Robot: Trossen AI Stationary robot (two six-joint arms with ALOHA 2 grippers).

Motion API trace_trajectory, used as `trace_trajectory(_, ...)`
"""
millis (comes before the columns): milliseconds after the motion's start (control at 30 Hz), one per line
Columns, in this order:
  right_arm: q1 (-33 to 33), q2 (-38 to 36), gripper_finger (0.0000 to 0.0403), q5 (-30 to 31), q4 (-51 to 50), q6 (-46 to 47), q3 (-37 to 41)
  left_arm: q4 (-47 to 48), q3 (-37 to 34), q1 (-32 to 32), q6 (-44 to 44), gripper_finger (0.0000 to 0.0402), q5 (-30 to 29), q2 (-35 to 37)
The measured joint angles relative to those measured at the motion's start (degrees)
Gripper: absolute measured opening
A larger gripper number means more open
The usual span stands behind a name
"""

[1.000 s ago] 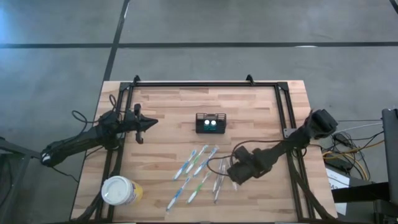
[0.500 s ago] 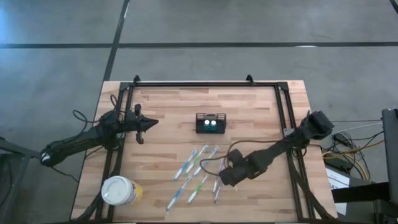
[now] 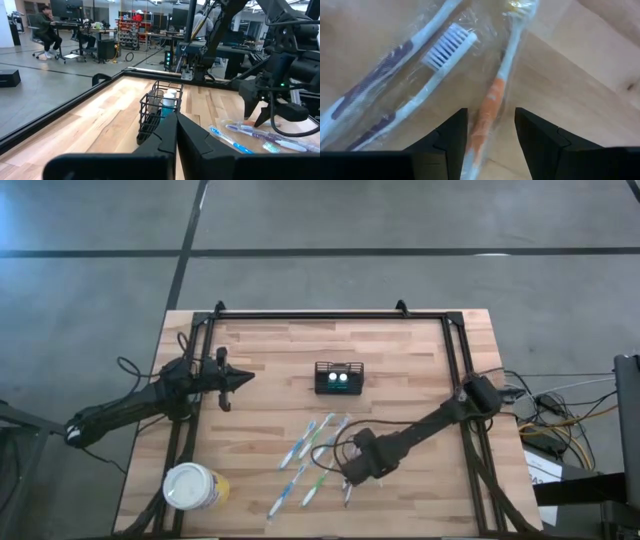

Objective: Pick & Place toothbrushing station
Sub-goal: Put the orange toothbrush into the wire organizer

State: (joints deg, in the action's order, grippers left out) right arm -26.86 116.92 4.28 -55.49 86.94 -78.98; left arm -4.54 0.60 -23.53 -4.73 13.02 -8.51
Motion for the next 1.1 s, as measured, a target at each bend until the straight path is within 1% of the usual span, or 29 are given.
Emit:
trace_trajectory(133, 0.1, 0.0, 0.0153, -1.3, 1.1, -2.4, 1.3, 0.0, 0.0, 0.0, 0.0, 0.0006, 0.0, 0.0)
trace_trajectory(233, 0.1, -0.3, 0.0132, -1.7, 2.2, -5.0, 1.8, 0.0, 0.0, 0.0, 0.0, 0.0009, 0.0, 0.0)
trace_trajectory(300, 0.2, -0.6, 0.0108, -2.3, 2.6, -6.3, 1.9, 0.0, 0.0, 0.0, 0.0, 0.0012, 0.0, 0.0)
trace_trajectory(467, 0.3, -0.7, 0.0029, -2.7, 2.7, -8.1, 1.9, 0.0, 0.0, 0.0, 0.0, 0.0014, 0.0, 0.0)
trace_trajectory(500, 0.4, -0.8, 0.0020, -2.7, 2.3, -8.5, 2.0, 0.0, 0.0, 0.0, 0.0, 0.0012, 0.0, 0.0)
trace_trajectory(567, 0.4, -1.1, 0.0018, -2.8, 1.9, -9.4, 2.1, 0.0, 0.0, 0.0, 0.0, 0.0009, 0.0, 0.0)
trace_trajectory(633, 0.4, -1.7, 0.0018, -1.5, 1.5, -10.3, 2.3, 0.0, 0.0, 0.0, 0.0, 0.0007, 0.0, 0.0)
trace_trajectory(733, 0.2, -4.0, 0.0015, 2.9, -0.1, -12.3, 2.7, 0.0, 0.0, 0.0, 0.0, 0.0006, 0.0, 0.0)
trace_trajectory(800, 0.2, -7.4, 0.0015, 7.4, 0.1, -14.2, 2.5, 0.0, 0.0, 0.0, 0.0, 0.0009, 0.0, 0.0)
trace_trajectory(933, -0.2, -14.5, 0.0015, 19.5, 0.0, -17.0, 3.1, -0.3, 0.0, 0.0, 0.1, 0.0013, 0.0, 0.0)
trace_trajectory(1100, -0.1, -23.4, 0.0014, 31.3, 0.1, -24.3, 3.2, -0.4, 0.0, 0.0, 1.6, 0.0008, -0.1, 0.0)
